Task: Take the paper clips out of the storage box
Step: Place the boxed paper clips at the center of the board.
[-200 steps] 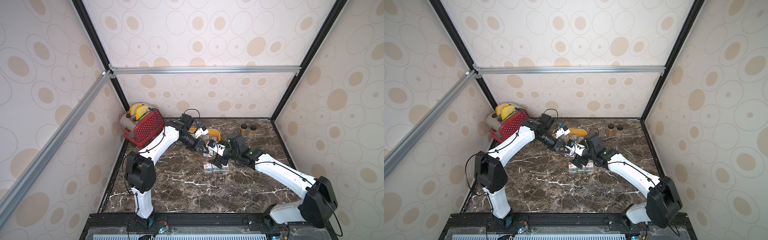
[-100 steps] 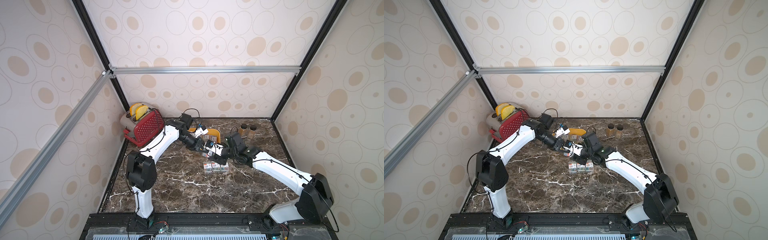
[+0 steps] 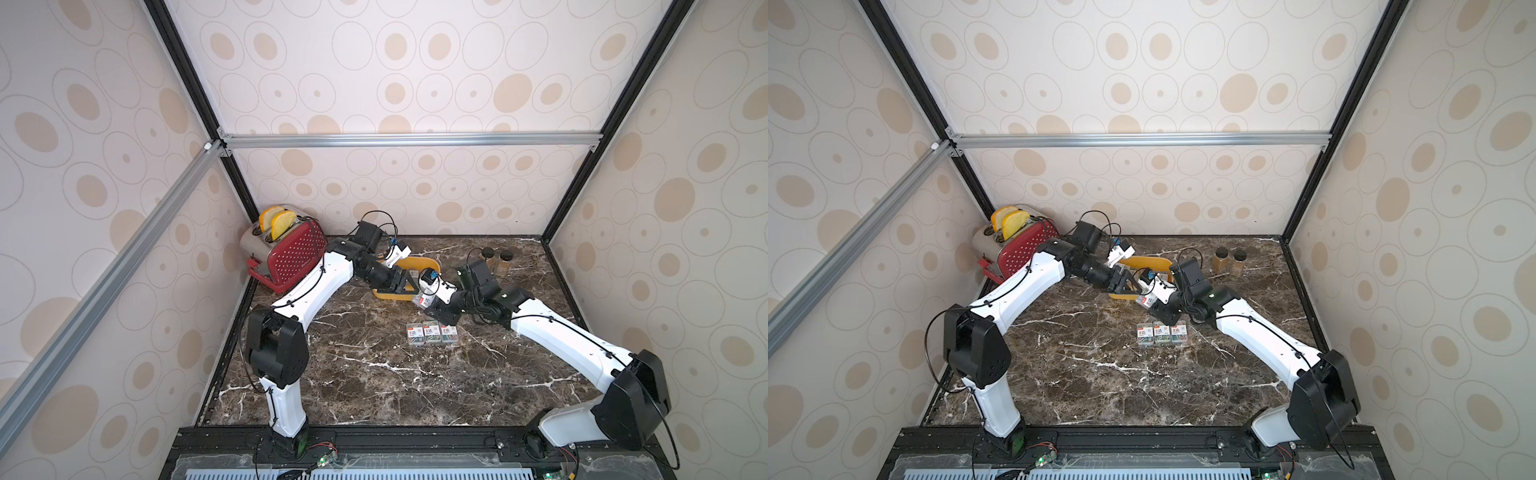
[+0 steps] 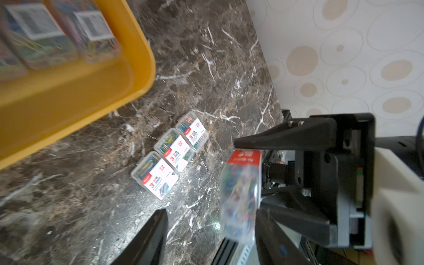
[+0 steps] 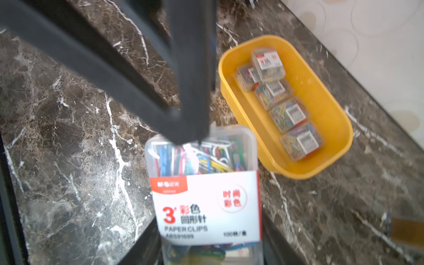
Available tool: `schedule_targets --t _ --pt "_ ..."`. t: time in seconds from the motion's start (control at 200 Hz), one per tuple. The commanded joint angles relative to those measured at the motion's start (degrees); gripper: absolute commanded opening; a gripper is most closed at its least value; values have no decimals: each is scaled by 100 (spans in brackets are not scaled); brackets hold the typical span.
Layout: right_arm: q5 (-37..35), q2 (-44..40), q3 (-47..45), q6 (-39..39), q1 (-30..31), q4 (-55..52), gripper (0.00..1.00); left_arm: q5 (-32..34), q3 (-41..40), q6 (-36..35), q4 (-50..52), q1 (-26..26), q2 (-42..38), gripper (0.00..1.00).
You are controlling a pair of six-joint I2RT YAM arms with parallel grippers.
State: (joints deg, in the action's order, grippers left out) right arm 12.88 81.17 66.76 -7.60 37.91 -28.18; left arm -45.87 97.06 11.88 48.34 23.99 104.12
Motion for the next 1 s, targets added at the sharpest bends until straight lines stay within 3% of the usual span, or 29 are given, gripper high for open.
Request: schedule_targets --t 0.0,0.19,0.255,0.486,0.992 --pt "-7 -164 197 804 -339 -880 28 466 -131 409 -622 -238 -341 65" --pt "-119 215 226 1658 -856 -1621 27 615 -281 517 -764 -283 -376 67" --pt "138 526 232 1949 -1155 -1849 27 610 -363 542 -807 -281 -390 67" --pt "305 1331 130 2348 -1617 -1886 25 582 -572 570 -869 -281 -409 67" --pt "74 1902 -72 2769 -1727 -1725 28 473 -550 502 -857 -281 -280 67"
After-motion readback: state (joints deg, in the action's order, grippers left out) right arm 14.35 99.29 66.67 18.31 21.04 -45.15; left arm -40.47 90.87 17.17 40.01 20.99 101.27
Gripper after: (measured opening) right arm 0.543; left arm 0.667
